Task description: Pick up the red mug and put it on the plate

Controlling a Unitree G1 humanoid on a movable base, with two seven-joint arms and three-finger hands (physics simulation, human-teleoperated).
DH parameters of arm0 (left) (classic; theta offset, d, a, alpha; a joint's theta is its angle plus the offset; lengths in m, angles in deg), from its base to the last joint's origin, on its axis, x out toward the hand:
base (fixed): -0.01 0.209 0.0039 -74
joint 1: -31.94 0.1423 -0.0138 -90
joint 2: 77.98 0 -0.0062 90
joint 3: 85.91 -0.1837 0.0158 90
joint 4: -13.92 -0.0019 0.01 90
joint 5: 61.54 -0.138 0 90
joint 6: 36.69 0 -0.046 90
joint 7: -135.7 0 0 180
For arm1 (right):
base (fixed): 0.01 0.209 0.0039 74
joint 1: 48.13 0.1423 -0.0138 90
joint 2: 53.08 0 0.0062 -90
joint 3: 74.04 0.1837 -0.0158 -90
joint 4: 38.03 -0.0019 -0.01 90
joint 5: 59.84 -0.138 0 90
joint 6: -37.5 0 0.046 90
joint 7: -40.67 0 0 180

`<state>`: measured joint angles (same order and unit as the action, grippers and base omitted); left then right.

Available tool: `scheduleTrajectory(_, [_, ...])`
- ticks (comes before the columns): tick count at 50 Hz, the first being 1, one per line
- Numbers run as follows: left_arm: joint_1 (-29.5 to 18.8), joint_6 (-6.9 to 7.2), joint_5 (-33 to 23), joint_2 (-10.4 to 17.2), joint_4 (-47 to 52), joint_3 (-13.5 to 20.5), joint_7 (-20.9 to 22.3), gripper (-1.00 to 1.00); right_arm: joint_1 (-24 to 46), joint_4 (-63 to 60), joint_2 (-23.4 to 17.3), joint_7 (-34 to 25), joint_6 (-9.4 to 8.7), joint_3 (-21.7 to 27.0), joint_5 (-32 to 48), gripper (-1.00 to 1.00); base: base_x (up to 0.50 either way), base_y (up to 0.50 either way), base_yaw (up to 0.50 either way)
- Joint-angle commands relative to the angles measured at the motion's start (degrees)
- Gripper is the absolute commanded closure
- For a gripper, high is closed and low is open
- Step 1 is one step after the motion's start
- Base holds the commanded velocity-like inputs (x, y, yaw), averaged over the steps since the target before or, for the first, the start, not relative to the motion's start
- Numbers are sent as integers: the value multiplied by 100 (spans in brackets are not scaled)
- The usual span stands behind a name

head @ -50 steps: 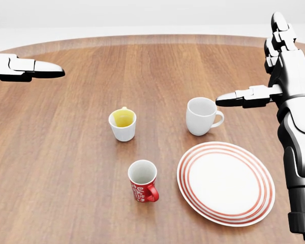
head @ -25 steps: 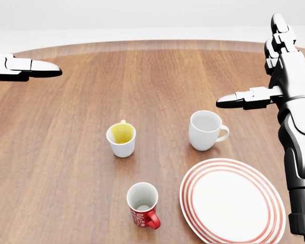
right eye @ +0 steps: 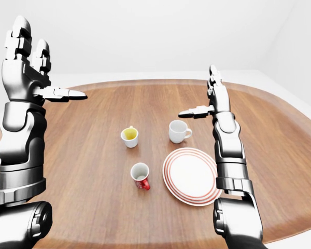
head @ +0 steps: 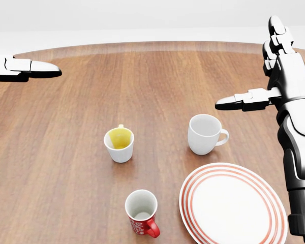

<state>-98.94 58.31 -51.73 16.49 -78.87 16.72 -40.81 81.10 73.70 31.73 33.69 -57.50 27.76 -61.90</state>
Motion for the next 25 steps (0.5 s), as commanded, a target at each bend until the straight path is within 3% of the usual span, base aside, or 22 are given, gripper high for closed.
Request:
scheduleTrajectory(1, [11, 0, 0, 2, -10, 5, 1, -100, 9, -59, 6, -86, 0, -51, 95, -100, 0, 0, 0])
scheduleTrajectory(9, [22, 0, -5, 8, -84, 8, 14, -100, 149, -171, 34, -271, 0, -184, 404, -100, 0, 0, 0])
scheduleTrajectory(25, [94, 0, 48, 49, -58, 53, 10, -100, 630, -201, 280, -901, 0, -607, 1763, -100, 0, 0, 0])
